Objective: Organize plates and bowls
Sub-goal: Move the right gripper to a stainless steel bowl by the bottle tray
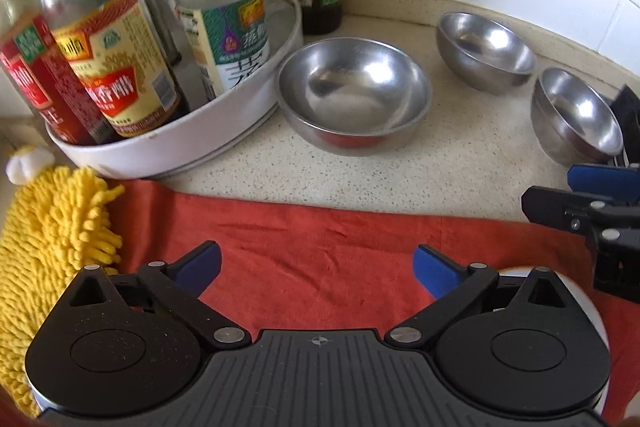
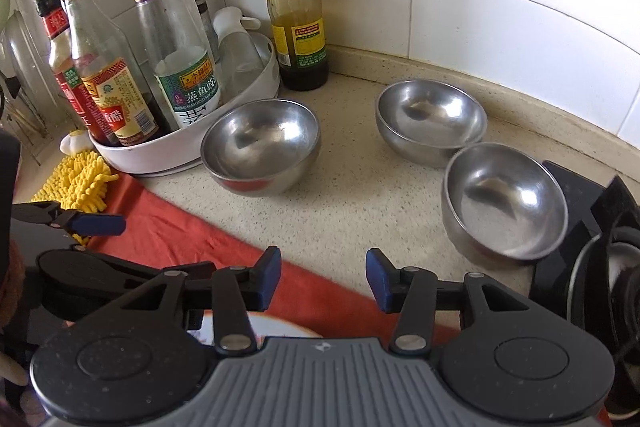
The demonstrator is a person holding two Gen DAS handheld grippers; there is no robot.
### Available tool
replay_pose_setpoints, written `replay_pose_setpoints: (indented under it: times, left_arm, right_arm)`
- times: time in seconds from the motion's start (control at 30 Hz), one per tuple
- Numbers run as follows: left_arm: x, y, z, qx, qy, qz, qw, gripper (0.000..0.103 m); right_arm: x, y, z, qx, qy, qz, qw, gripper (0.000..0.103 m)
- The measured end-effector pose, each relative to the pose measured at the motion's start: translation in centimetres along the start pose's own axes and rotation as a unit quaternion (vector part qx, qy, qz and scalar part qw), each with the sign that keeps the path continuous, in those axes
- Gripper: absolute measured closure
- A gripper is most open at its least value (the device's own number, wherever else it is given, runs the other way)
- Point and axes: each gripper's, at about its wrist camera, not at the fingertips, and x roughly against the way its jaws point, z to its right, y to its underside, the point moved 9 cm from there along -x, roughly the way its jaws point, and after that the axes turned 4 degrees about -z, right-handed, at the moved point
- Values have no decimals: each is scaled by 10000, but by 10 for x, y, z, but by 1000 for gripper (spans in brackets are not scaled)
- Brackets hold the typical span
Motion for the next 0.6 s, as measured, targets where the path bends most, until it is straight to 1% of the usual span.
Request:
replay_pose_setpoints:
  times: [0.1, 0.17, 0.3, 0.37, 0.5, 0.6]
  left_arm:
    - [-4, -6, -5, 202, 188, -91, 9996, 0]
    - [-6, -12, -8, 360, 311, -184, 9987, 0]
    - [-5, -26, -15, 527, 254, -22, 9983, 0]
    - [-6, -33, -18, 634, 277, -14, 9976, 0]
    - [-12, -47, -21, 724, 245, 22, 9971, 0]
    - [-18, -56, -23, 787, 242, 31, 9966, 0]
  right_arm:
    - [-3, -9, -3, 56, -29, 35, 10000, 57]
    - [-7, -15, -3, 46, -61, 31, 10000, 53]
    - [-14, -28, 2, 34, -19, 45, 10000, 53]
    - [-17, -34, 7, -24, -9, 37, 10000, 53]
    - [-31, -48, 17, -228, -99, -43, 9997, 53]
    - [-45, -58, 23, -453, -262, -111, 9986, 53]
